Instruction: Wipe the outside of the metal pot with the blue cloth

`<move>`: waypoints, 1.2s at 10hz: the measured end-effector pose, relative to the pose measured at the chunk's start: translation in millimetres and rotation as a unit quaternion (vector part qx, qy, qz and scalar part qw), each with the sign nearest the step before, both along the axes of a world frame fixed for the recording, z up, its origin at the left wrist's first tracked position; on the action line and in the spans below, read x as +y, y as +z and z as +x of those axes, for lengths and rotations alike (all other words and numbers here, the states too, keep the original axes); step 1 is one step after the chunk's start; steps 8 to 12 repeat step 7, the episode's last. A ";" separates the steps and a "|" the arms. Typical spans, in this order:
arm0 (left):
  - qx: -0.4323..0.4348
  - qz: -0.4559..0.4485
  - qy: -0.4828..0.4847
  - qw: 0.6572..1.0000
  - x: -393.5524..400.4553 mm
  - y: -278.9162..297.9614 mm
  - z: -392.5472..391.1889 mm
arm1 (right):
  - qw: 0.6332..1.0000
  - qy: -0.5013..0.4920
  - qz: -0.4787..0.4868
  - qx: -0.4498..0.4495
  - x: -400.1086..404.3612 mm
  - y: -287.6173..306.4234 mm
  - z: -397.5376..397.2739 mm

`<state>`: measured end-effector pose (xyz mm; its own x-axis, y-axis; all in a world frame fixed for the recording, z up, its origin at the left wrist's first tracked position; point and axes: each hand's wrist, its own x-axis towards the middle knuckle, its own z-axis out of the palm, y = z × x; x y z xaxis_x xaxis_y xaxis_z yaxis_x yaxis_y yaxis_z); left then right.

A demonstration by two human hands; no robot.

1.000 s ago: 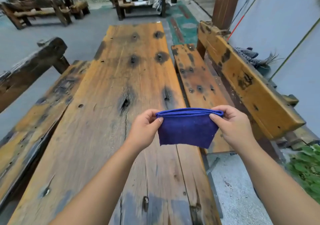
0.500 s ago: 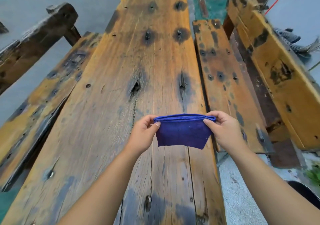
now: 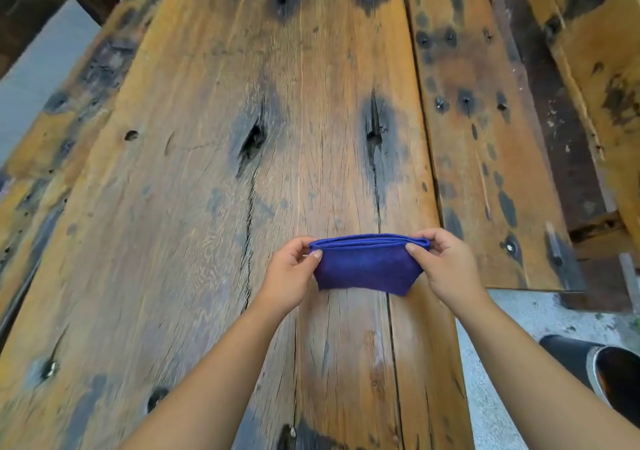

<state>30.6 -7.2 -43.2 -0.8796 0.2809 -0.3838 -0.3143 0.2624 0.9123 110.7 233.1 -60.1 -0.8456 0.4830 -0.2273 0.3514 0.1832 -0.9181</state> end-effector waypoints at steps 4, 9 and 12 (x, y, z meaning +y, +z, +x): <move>0.006 -0.032 -0.004 0.999 45.8 -74.1 -115.8 | 0.999 -0.013 0.031 -0.036 39.8 -65.8 -114.9; 0.136 -0.182 -0.023 0.973 47.6 -94.1 -151.9 | 0.959 0.040 0.273 -0.061 49.0 -82.7 -147.8; 0.136 -0.182 -0.023 0.973 47.6 -94.1 -151.9 | 0.959 0.040 0.273 -0.061 49.0 -82.7 -147.8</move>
